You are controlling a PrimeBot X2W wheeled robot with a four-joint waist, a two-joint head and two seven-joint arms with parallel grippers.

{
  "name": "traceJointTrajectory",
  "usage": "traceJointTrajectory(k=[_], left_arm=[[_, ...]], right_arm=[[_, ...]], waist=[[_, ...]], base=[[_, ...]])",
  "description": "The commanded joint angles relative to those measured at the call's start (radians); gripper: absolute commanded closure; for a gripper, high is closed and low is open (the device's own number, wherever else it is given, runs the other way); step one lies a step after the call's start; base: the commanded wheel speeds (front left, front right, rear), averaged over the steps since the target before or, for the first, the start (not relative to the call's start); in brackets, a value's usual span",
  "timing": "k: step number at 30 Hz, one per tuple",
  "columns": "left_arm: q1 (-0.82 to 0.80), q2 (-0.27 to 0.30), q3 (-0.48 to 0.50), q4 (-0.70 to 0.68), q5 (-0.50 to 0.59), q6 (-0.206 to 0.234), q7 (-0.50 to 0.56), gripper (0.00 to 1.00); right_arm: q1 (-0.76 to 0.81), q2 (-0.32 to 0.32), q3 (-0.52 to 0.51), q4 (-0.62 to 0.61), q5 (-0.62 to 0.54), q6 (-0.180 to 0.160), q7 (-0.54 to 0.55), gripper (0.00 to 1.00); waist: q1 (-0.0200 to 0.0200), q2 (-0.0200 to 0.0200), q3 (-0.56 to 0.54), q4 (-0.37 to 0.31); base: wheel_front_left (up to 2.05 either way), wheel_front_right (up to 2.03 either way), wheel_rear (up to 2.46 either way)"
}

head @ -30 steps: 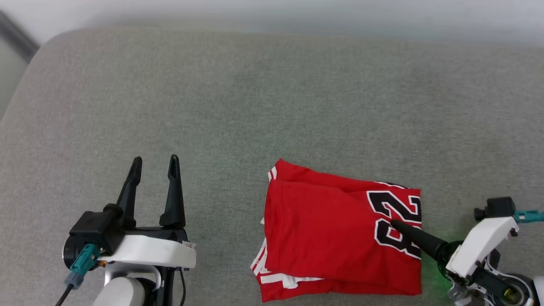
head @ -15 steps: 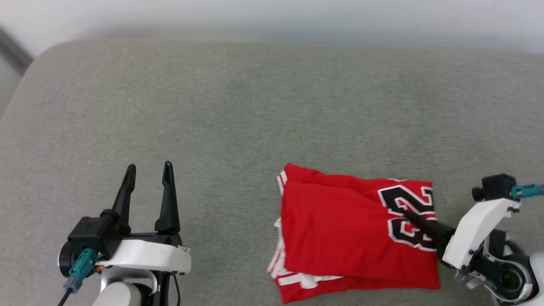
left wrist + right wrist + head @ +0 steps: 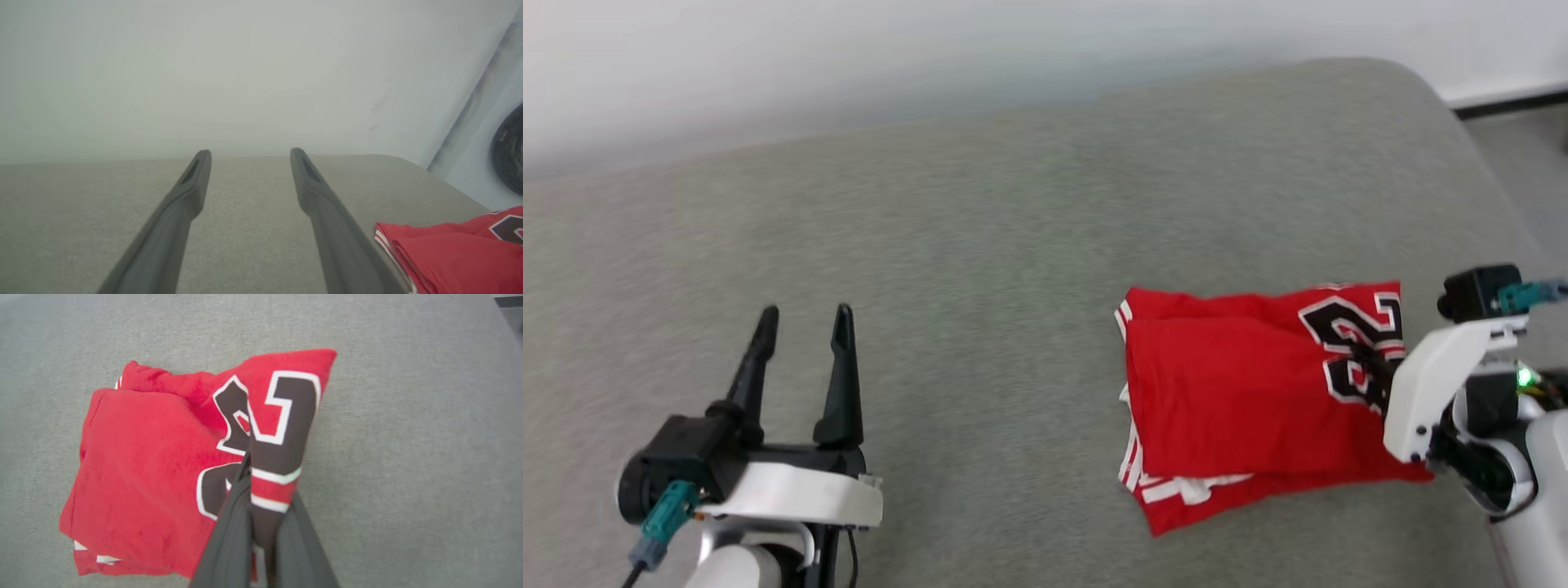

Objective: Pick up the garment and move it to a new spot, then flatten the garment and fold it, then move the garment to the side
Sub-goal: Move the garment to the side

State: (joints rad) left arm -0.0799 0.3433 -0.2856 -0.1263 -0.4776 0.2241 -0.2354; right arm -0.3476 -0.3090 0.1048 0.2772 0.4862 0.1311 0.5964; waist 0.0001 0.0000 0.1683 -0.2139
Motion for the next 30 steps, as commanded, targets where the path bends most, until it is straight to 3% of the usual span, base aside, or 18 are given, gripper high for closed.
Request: traceJointTrajectory(k=[1, 6, 13, 22, 23, 28, 29, 30], left_arm=[[-0.028, 0.013, 0.0, -0.018, 0.013, 0.001, 0.009, 0.0], [-0.091, 0.042, -0.017, -0.08, 0.045, -0.002, 0.057, 0.0], [-0.22, 0.087, -0.04, -0.151, 0.095, -0.022, 0.139, 0.0], [-0.374, 0.127, -0.067, -0.226, 0.153, -0.049, 0.229, 0.0], [-0.411, 0.124, -0.086, -0.245, 0.166, -0.059, 0.247, 0.0], [-0.452, 0.112, -0.103, -0.241, 0.173, -0.068, 0.252, 0.0], [-0.457, 0.111, -0.104, -0.238, 0.172, -0.069, 0.249, 0.0], [-0.46, 0.108, -0.106, -0.234, 0.171, -0.071, 0.247, 0.0]], right_arm=[[-0.04, 0.009, -0.006, 0.016, -0.024, -0.001, -0.029, 1.0], [-0.141, -0.001, -0.029, 0.094, -0.083, -0.001, -0.12, 1.0], [-0.303, -0.035, -0.123, 0.226, -0.138, -0.001, -0.29, 1.0], [-0.486, -0.061, -0.254, 0.415, -0.166, -0.001, -0.483, 1.0], [-0.519, -0.07, -0.289, 0.495, -0.183, -0.001, -0.527, 1.0], [-0.563, -0.056, -0.342, 0.603, -0.227, -0.001, -0.627, 1.0], [-0.567, -0.055, -0.343, 0.62, -0.245, -0.001, -0.649, 0.58], [-0.572, -0.053, -0.336, 0.63, -0.263, -0.001, -0.681, 0.09]], waist=[[-0.0001, 0.0, 0.045, -0.121], [-0.0001, 0.0, 0.148, -0.201], [-0.0001, 0.0, 0.309, -0.246], [-0.0001, 0.0, 0.471, -0.235], [-0.0001, 0.0, 0.504, -0.221], [-0.0001, 0.0, 0.53, -0.202], [-0.0001, 0.0, 0.531, -0.2], [-0.0001, 0.0, 0.53, -0.198]], base=[[0.0, 0.0, 0.0], [0.0, 0.0, 0.0], [0.0, 0.0, 0.0], [0.0, 0.0, 0.0], [0.0, 0.0, 0.0], [0.0, 0.0, 0.0], [0.0, 0.0, 0.0], [0.0, 0.0, 0.0]])
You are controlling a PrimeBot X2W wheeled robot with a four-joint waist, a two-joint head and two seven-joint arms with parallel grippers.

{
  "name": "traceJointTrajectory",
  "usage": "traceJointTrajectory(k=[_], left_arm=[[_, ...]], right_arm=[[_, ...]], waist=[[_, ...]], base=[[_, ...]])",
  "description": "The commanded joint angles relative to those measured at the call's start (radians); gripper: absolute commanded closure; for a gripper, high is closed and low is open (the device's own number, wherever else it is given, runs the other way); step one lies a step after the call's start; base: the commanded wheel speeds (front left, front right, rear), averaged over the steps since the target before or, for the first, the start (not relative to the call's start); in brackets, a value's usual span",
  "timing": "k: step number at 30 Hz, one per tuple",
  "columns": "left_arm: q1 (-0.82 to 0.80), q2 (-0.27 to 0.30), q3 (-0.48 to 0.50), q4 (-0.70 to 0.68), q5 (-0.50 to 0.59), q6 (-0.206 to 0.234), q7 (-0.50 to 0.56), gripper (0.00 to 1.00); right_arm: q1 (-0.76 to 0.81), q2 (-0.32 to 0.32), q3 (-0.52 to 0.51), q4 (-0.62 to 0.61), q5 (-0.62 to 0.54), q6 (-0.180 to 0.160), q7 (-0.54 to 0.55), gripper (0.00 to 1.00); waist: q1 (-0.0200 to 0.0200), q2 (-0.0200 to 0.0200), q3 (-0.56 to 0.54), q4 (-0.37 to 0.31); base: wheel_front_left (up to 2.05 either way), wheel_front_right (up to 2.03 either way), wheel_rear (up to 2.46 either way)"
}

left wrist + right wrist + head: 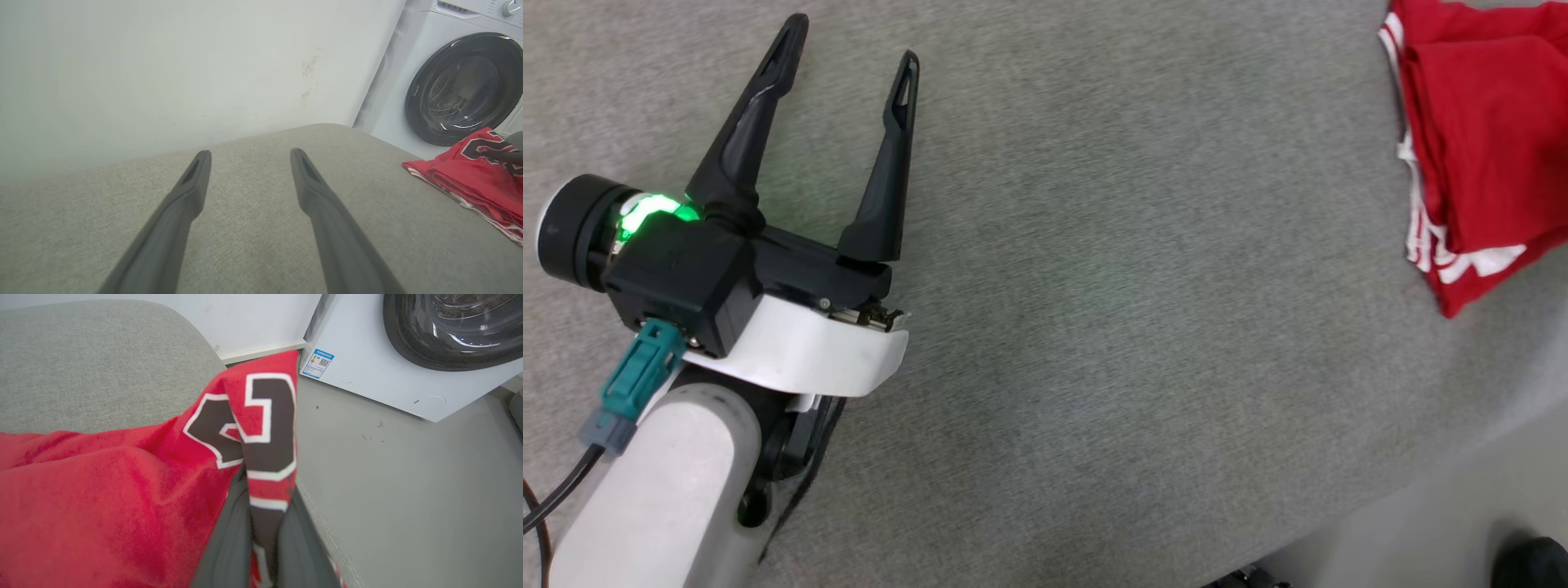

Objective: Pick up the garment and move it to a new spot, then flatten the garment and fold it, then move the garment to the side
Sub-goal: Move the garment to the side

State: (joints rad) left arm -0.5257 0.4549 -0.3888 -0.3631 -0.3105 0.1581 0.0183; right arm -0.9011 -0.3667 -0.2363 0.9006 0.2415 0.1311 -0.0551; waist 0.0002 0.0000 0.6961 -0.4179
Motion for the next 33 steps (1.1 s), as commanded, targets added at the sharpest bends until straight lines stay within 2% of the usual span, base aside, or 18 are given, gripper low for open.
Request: traceJointTrajectory(k=[1, 7, 15, 23, 33], left_arm=[[-0.014, -0.005, -0.003, 0.007, 0.002, -0.004, -0.009, 0.0], [0.014, -0.016, -0.001, 0.037, -0.014, 0.007, -0.04, 0.0], [0.088, -0.045, 0.004, 0.1, -0.048, 0.022, -0.111, 0.0], [0.24, -0.083, 0.028, 0.197, -0.107, 0.06, -0.201, 0.0], [0.35, -0.115, 0.057, 0.288, -0.149, 0.079, -0.255, 0.0]], right_arm=[[-0.025, 0.004, 0.005, 0.017, -0.03, -0.001, -0.057, 0.0], [-0.044, -0.029, -0.011, 0.061, -0.121, -0.001, -0.177, 0.0], [0.021, -0.044, -0.023, 0.016, -0.153, -0.001, -0.206, 0.0], [0.212, 0.024, 0.049, -0.169, -0.13, -0.001, -0.206, 0.0], [0.484, 0.108, 0.138, -0.486, -0.068, -0.001, -0.099, 0.0]], waist=[[-0.0002, 0.0, 0.001, 0.009], [-0.0002, 0.0, -0.037, 0.033], [-0.0002, 0.0, -0.15, 0.083], [-0.0002, 0.0, -0.326, 0.141], [-0.0002, 0.0, -0.452, 0.251]], base=[[0.0, 0.0, 0.0], [0.0, 0.0, 0.0], [0.0, 0.0, 0.0], [0.0, 0.0, 0.0], [0.0, 0.0, 0.0]])
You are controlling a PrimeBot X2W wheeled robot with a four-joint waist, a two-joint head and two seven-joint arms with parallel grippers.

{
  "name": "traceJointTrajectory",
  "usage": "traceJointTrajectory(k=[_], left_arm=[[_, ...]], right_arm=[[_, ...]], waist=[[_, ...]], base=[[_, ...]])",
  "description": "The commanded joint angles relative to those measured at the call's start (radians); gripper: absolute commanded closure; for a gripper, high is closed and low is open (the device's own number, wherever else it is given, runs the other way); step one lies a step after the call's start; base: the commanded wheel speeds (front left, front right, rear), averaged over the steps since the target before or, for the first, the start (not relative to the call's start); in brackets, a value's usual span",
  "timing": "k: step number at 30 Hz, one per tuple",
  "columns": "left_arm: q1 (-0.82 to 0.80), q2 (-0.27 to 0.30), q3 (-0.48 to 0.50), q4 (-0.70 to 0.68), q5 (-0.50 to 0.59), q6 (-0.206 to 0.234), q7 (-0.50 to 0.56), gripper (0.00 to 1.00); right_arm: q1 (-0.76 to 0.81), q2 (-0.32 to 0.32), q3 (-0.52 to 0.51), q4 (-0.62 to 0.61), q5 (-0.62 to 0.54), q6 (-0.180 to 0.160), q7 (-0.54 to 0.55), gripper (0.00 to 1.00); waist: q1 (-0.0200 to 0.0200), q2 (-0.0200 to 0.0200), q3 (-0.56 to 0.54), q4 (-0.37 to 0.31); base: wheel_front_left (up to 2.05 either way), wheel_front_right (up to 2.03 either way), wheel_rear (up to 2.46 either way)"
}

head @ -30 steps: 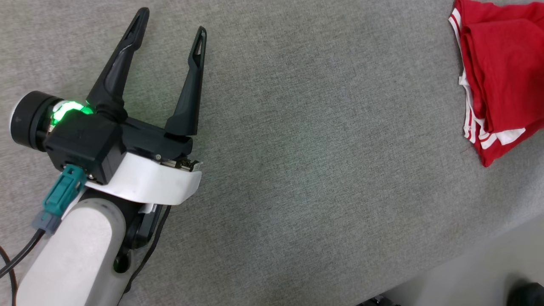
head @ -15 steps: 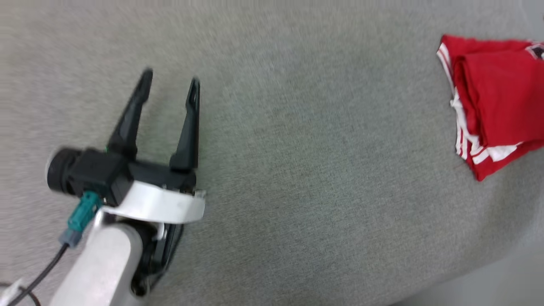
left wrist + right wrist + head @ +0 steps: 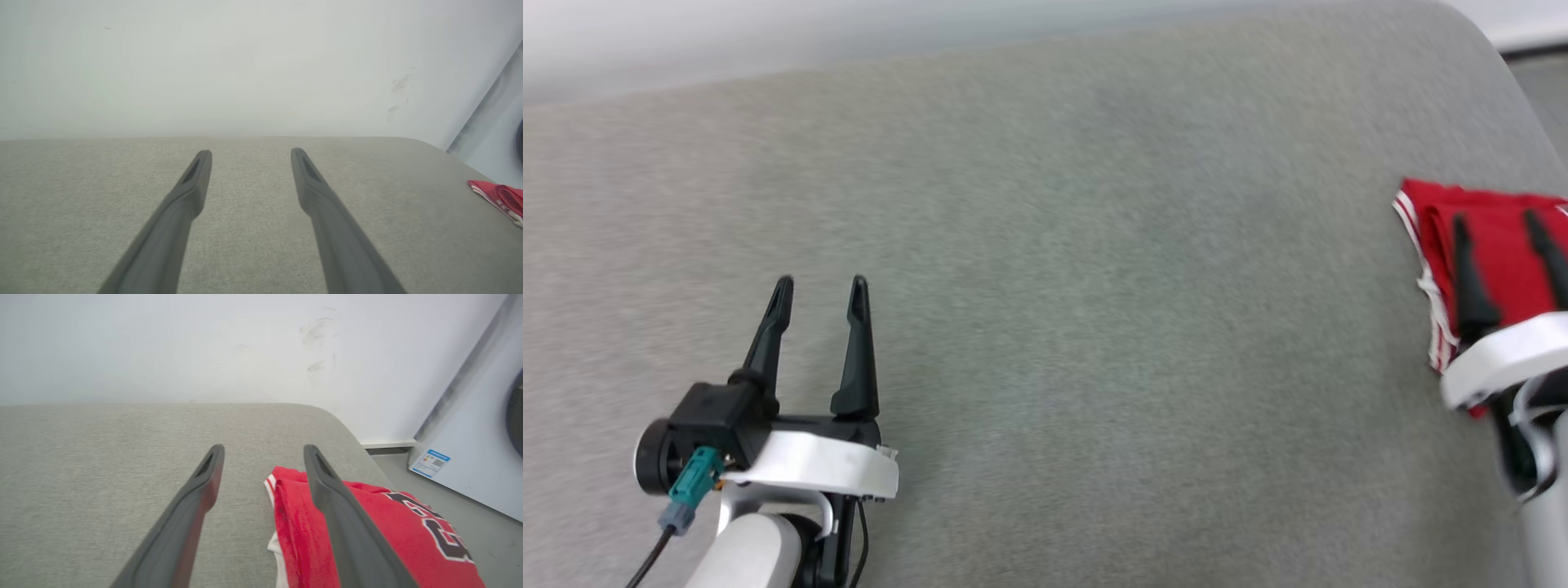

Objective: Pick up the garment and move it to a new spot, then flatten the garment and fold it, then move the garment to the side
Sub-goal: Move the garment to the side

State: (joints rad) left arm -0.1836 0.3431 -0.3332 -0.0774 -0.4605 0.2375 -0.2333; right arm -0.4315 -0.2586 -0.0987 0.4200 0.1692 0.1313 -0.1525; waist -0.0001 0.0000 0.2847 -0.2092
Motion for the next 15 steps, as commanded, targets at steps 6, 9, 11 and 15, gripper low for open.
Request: traceJointTrajectory(k=[6, 9, 11, 15], left_arm=[[0.051, -0.02, 0.02, 0.054, -0.011, 0.002, -0.021, 0.0], [0.07, -0.016, 0.032, 0.079, -0.02, -0.009, -0.026, 0.0], [0.084, -0.012, 0.04, 0.093, -0.02, -0.014, -0.026, 0.0], [0.122, -0.007, 0.047, 0.115, -0.013, -0.019, -0.03, 0.0]], right_arm=[[0.134, 0.063, 0.052, -0.163, 0.01, -0.001, 0.061, 0.0], [0.186, 0.088, 0.072, -0.233, 0.012, -0.001, 0.083, 0.0], [0.223, 0.102, 0.08, -0.275, 0.007, -0.001, 0.1, 0.0], [0.3, 0.132, 0.087, -0.365, -0.007, -0.001, 0.126, 0.0]], waist=[[0.0001, 0.0, -0.106, 0.108], [0.0001, 0.0, -0.134, 0.133], [0.0001, 0.0, -0.155, 0.142], [0.0001, 0.0, -0.203, 0.147]], base=[[0.0, 0.0, 0.0], [0.0, 0.0, 0.0], [0.0, 0.0, 0.0], [0.0, 0.0, 0.0]])
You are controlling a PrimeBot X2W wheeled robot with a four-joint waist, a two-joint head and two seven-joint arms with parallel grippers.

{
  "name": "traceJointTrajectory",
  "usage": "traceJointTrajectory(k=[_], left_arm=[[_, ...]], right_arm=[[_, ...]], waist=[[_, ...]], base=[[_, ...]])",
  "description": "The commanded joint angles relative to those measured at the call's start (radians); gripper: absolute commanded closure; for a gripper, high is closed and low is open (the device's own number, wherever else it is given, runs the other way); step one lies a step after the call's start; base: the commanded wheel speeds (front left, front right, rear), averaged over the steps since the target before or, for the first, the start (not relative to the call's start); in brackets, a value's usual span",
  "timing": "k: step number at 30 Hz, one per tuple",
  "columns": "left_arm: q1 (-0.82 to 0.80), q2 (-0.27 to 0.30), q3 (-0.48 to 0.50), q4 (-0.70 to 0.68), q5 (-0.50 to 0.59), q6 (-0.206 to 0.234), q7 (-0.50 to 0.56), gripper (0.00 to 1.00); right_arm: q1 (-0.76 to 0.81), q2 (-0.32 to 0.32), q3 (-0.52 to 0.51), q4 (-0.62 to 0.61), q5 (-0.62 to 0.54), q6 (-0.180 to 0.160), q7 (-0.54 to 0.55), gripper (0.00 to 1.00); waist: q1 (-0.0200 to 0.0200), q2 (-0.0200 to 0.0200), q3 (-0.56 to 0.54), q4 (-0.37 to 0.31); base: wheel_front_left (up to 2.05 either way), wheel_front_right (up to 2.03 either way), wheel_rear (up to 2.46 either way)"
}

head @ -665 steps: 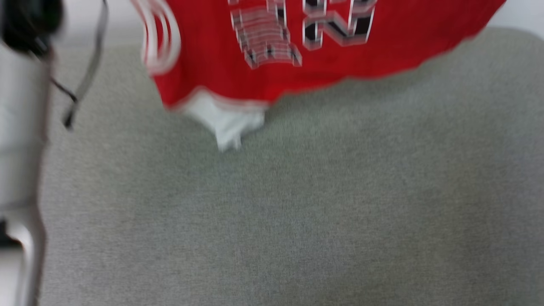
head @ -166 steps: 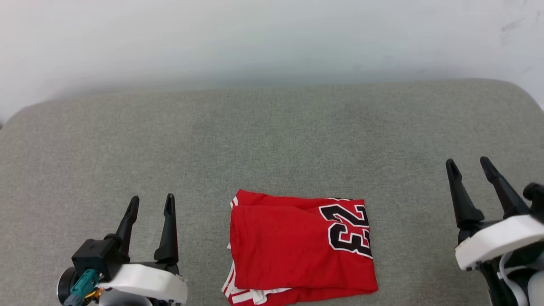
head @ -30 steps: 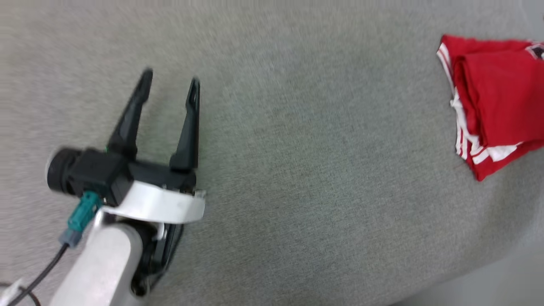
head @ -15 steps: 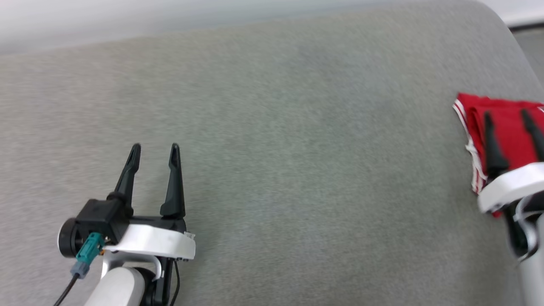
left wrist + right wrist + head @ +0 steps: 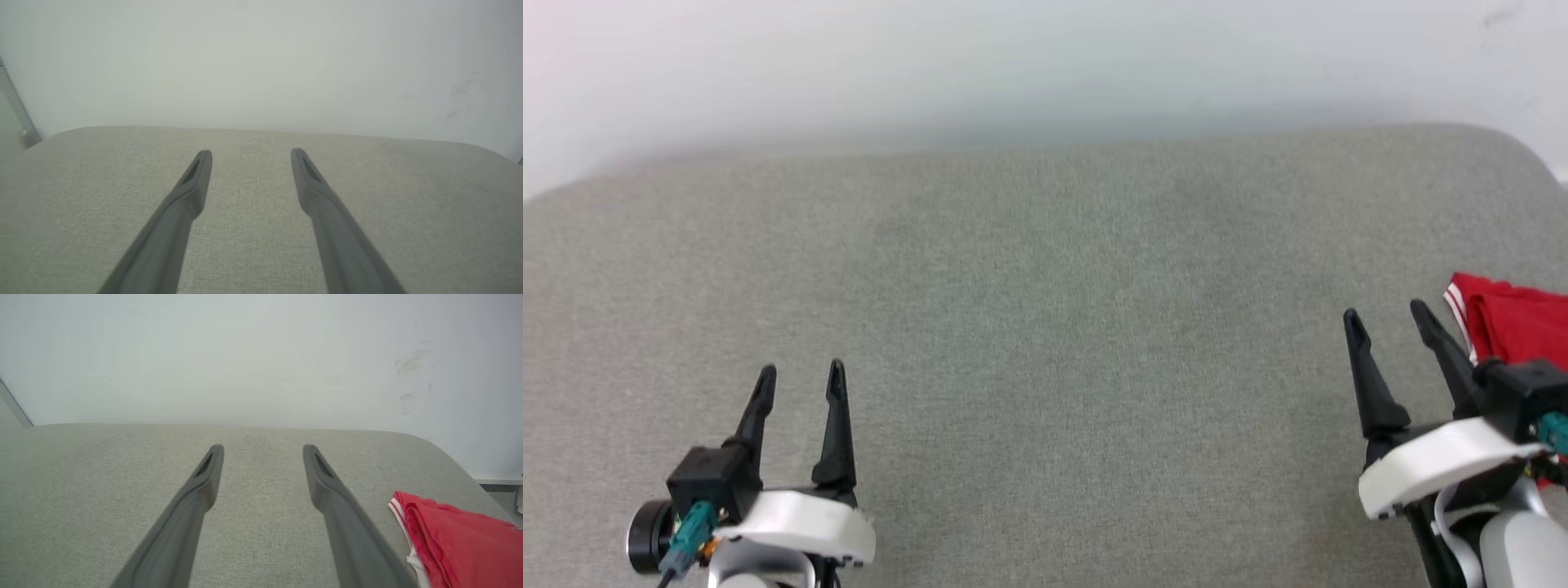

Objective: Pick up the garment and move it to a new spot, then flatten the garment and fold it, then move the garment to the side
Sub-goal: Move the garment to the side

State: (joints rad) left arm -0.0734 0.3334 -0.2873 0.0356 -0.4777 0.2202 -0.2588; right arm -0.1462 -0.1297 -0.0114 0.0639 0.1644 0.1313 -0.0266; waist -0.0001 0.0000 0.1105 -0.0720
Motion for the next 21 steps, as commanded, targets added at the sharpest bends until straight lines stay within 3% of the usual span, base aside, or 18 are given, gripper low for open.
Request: traceJointTrajectory(k=[1, 12, 21], left_arm=[[0.024, 0.003, 0.003, 0.007, 0.006, -0.003, -0.005, 0.0], [0.111, -0.008, 0.011, 0.031, 0.011, -0.02, -0.008, 0.0], [0.126, -0.015, 0.023, 0.044, 0.018, -0.034, -0.008, 0.0]], right_arm=[[0.037, 0.008, 0.002, -0.031, -0.009, -0.001, 0.008, 0.0], [0.21, 0.046, 0.014, -0.22, -0.034, -0.001, 0.087, 0.0], [0.241, 0.058, 0.014, -0.27, -0.037, -0.001, 0.11, 0.0]], waist=[[0.0001, 0.0, -0.041, 0.009], [0.0001, 0.0, -0.13, -0.001], [0.0001, 0.0, -0.147, -0.002]], base=[[0.0, 0.0, 0.0], [0.0, 0.0, 0.0], [0.0, 0.0, 0.0]])
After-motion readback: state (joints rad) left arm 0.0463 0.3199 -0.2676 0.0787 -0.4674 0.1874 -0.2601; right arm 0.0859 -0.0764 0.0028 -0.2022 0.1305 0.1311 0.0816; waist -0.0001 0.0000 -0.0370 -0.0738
